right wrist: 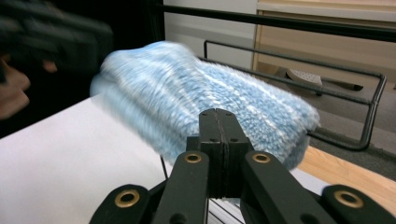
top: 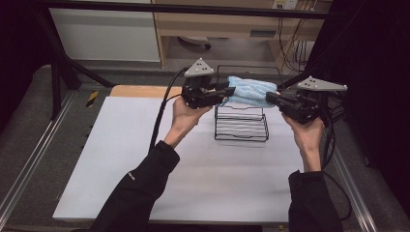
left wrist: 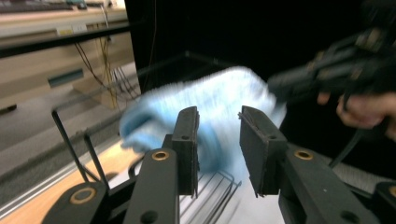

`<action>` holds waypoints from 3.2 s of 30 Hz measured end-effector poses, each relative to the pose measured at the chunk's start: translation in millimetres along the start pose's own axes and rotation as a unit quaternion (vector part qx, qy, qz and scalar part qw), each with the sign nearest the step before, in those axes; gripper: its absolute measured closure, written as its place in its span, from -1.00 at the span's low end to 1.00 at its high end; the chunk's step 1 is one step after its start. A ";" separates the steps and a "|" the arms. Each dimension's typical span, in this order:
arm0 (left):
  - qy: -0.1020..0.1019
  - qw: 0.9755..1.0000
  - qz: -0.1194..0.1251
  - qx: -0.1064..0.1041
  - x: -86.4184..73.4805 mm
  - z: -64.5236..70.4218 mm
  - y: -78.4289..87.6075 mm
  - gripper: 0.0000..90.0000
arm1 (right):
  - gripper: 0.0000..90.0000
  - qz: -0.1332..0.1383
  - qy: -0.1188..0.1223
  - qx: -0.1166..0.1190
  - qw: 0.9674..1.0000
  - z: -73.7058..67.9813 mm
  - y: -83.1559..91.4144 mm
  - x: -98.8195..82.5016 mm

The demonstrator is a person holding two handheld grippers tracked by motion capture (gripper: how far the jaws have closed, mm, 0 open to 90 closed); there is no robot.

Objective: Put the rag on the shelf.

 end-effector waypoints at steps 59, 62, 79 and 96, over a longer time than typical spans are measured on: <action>0.030 0.998 -0.055 0.028 -36.7 -15.1 -2.6 0.10 | 0.16 0.046 0.011 -0.022 0.999 -1.1 0.6 -5.6; 0.031 0.998 -0.052 0.028 -36.5 -16.6 2.6 -0.01 | -0.01 0.043 0.010 -0.025 0.999 -2.2 1.6 -4.3; 0.026 0.995 -0.088 0.047 -78.2 -26.8 49.7 -0.63 | -0.94 0.027 -0.009 -0.028 0.999 -6.4 6.7 -21.4; 0.051 0.988 -0.119 0.081 -169.6 -39.4 126.2 -0.72 | -0.99 -0.003 -0.027 -0.018 0.999 -16.3 8.2 -76.2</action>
Point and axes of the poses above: each handheld gripper's, and its own axes: y roughly backward along the jaws, x roughly out of its top, z roughly to its right, the point moved 7 cm from there along -y, roughly forward along the jaws, and after that the axes turned 5 degrees about -y, right-handed, at the moved point
